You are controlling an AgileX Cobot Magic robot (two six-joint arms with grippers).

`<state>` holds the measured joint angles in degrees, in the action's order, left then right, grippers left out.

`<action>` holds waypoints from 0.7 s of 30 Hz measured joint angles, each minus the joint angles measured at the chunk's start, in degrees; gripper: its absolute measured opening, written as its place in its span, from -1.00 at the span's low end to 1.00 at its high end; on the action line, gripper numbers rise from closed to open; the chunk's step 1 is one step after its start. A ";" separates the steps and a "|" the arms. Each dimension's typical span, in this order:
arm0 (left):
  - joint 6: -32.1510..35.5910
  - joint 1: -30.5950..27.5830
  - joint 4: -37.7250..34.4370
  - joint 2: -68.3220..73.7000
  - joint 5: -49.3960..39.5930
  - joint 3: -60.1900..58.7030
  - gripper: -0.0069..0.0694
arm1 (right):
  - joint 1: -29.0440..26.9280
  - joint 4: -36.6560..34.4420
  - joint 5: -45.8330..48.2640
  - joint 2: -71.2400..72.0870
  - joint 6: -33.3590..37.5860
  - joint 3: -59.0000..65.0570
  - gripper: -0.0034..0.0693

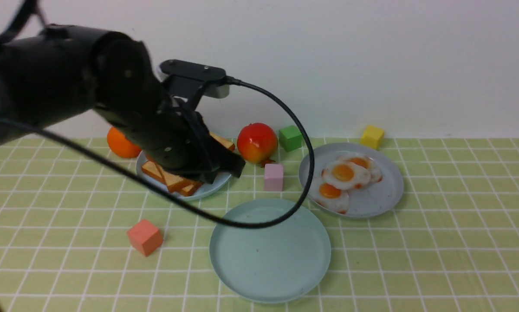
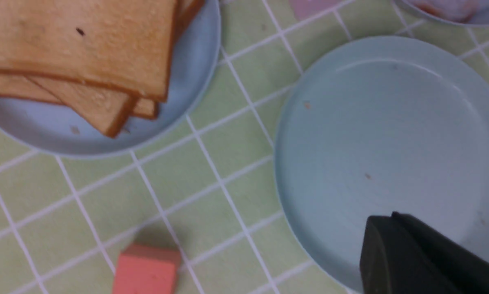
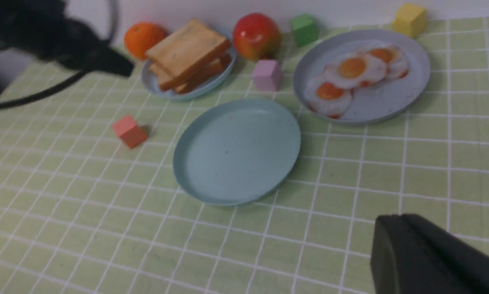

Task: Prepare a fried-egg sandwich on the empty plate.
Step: Use the left arm to grab a slice of bread

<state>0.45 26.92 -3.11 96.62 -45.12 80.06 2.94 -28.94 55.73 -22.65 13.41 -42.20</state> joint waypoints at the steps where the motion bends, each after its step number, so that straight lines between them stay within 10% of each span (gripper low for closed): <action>1: 0.00 -0.31 1.73 4.72 -1.18 4.14 -0.85 | 2.36 0.21 1.15 -2.64 0.94 -3.84 -0.91; 11: 1.12 -6.64 3.11 22.15 -4.43 22.29 -0.76 | 8.91 3.57 0.79 -6.94 1.74 -8.39 -0.90; 21: 9.40 -7.94 3.44 28.67 7.33 24.11 0.23 | 9.03 4.65 0.07 -7.06 1.74 -8.39 -0.88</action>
<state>9.85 18.98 0.33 125.30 -37.79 104.16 11.96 -24.29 55.80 -29.71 15.15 -50.59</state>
